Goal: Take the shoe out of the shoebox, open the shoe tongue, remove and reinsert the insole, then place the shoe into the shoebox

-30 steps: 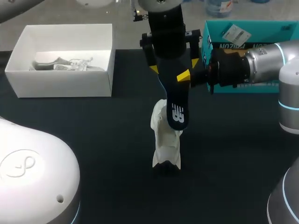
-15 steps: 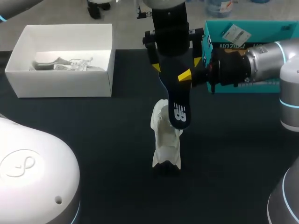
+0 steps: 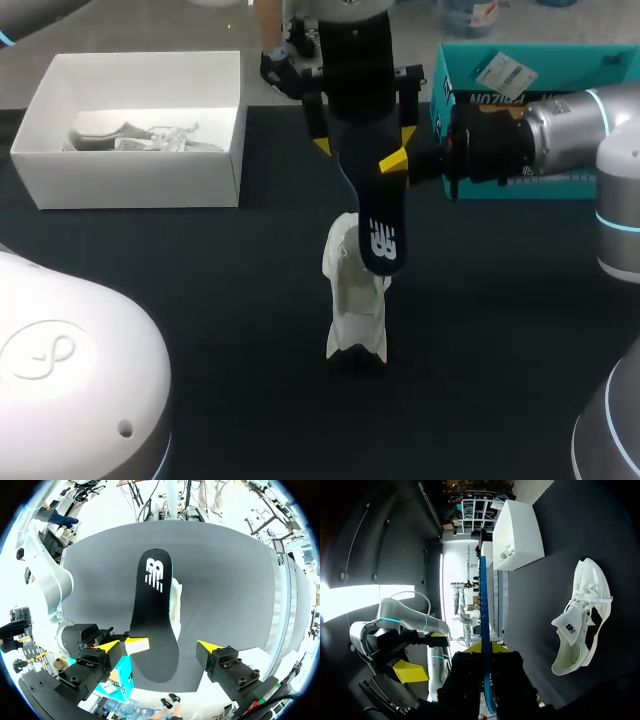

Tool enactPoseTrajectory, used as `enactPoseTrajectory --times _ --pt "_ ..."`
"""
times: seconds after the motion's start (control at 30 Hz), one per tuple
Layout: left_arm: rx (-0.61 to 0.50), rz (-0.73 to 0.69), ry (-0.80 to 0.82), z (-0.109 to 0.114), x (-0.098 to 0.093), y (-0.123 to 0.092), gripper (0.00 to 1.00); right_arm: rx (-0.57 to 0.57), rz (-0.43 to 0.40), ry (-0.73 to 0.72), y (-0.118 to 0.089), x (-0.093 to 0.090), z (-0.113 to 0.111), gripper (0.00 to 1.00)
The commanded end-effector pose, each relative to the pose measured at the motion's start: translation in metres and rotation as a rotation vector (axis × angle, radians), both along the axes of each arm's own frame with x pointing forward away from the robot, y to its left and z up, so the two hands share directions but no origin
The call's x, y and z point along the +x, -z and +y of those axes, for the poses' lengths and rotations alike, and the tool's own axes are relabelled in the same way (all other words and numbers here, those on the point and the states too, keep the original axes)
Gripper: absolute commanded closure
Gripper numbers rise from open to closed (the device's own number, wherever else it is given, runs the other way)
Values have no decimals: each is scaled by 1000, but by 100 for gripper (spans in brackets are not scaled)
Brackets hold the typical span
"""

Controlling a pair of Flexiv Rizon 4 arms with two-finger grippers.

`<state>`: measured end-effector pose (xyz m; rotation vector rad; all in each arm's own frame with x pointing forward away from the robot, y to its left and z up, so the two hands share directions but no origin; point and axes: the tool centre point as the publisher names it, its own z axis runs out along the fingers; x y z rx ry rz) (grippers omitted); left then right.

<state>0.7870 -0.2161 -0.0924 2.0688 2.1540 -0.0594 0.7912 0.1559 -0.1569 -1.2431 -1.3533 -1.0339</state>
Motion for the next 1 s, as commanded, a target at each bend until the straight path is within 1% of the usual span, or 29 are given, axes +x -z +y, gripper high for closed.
enactPoseTrajectory --times 0.03,0.4,0.47,0.53,0.57,0.6,0.67,0.77,0.9,0.93,0.97,1.0 --pt "7 -2 11 1 -1 -1 0 -4 0 -4 0 1 2 100" --pt "7 -2 11 1 -1 -1 0 -2 5 -6 0 2 3 100" --pt "-90 71 7 6 -1 0 0 0 1 -3 -1 2 3 100" --pt "-187 109 5 14 0 3 0 1 -2 0 -2 2 3 100" --pt "-215 151 -11 18 1 4 0 1 -3 1 -2 2 3 100" --pt "-263 154 -17 21 2 5 0 0 -4 2 -3 2 2 100" --pt "-343 216 -36 27 4 6 0 -2 -5 4 -3 3 1 100" --pt "-480 229 -42 34 7 4 0 -8 -7 4 -5 4 -1 100" --pt "-580 245 -55 40 10 3 0 -17 -12 2 -7 4 -1 100" --pt "-627 251 -57 42 11 2 0 -18 -12 2 -8 4 -2 100" --pt "-635 266 -63 43 12 2 0 -18 -12 2 -8 4 -2 100" --pt "-668 281 -73 45 13 2 0 -19 -12 3 -8 4 -2 100"
